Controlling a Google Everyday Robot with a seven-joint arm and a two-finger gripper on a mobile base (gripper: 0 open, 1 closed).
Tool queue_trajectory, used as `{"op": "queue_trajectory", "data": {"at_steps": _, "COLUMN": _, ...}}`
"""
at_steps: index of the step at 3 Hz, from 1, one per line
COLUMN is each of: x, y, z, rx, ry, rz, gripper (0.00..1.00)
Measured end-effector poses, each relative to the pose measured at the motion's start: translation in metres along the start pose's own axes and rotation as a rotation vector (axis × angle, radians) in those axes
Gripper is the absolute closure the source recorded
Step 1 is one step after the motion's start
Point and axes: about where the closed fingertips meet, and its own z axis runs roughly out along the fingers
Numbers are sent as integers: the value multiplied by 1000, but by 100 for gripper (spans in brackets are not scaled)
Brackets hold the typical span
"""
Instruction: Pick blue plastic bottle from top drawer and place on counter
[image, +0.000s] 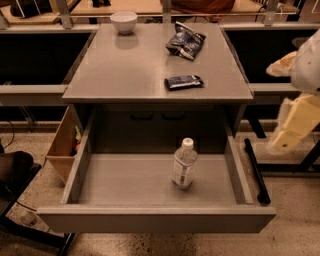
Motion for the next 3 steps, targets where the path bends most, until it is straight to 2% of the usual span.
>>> {"op": "queue_trajectory", "data": {"at_steps": 1, "x": -38, "y": -2, "z": 49, "rx": -52, "ry": -221, "rz": -8, "gripper": 0}}
{"op": "queue_trajectory", "data": {"at_steps": 2, "x": -85, "y": 19, "z": 127, "rx": -129, "ry": -536, "rz": -10, "gripper": 0}}
{"op": "queue_trajectory", "data": {"at_steps": 3, "x": -114, "y": 36, "z": 177, "rx": -147, "ry": -780, "rz": 37, "gripper": 0}}
